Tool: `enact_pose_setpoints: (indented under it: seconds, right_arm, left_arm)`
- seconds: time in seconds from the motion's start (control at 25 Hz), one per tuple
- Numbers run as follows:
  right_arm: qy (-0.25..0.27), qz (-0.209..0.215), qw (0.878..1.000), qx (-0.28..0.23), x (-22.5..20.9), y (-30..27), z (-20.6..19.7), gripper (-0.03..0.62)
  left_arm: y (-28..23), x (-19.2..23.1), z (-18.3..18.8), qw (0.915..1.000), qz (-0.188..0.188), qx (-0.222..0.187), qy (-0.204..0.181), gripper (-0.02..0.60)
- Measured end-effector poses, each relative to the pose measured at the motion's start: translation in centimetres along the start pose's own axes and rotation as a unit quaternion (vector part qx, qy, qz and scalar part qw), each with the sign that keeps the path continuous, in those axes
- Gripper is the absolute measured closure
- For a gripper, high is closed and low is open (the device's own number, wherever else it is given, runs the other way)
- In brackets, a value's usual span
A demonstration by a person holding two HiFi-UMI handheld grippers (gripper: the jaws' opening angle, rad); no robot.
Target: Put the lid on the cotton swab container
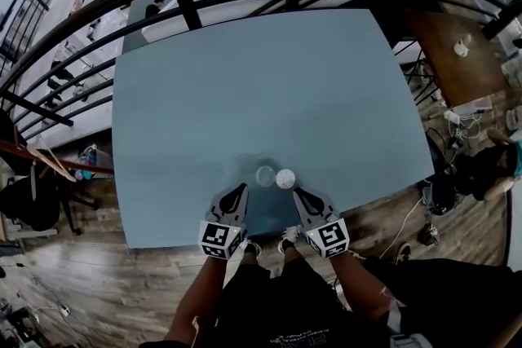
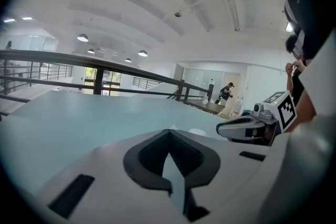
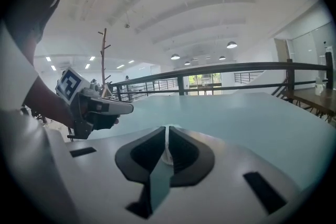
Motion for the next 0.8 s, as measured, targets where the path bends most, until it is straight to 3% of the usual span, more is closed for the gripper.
enact_pose_setpoints:
  seconds: [0.2, 0.28, 0.4, 0.8]
  right_arm:
    - [-0.014, 0.0, 1.0, 0.014, 0.4, -0.3, -1.6, 0.566]
    - [-0.019, -0.002, 1.0, 0.019, 0.6, -0.7, -2.0, 0.492]
    - [-0.02, -0.012, 0.999, 0.028, 0.6, -1.0, -2.7, 0.443]
    - [0.004, -0.022, 0.999, 0.041, 0.4, -3.9, -3.3, 0.358]
  left_arm:
    - [-0.5, 0.0, -1.4, 0.9998, -0.001, 0.005, 0.02, 0.572]
    - [-0.6, 0.3, -1.5, 0.9997, 0.002, 0.006, 0.022, 0.572]
    - [-0.7, 0.6, -1.5, 0.9997, 0.004, 0.007, 0.021, 0.572]
    - [-1.4, 0.8, -2.0, 0.9997, 0.002, 0.01, 0.023, 0.572]
Point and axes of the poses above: the fingertips, and each gripper's own axes: y backward along the fingers, x to its left, z out of its top, the point moved 5 cm from there along y, backward along the fingers, and after that the axes turned 2 degrees about y, right-handed, at the moved point
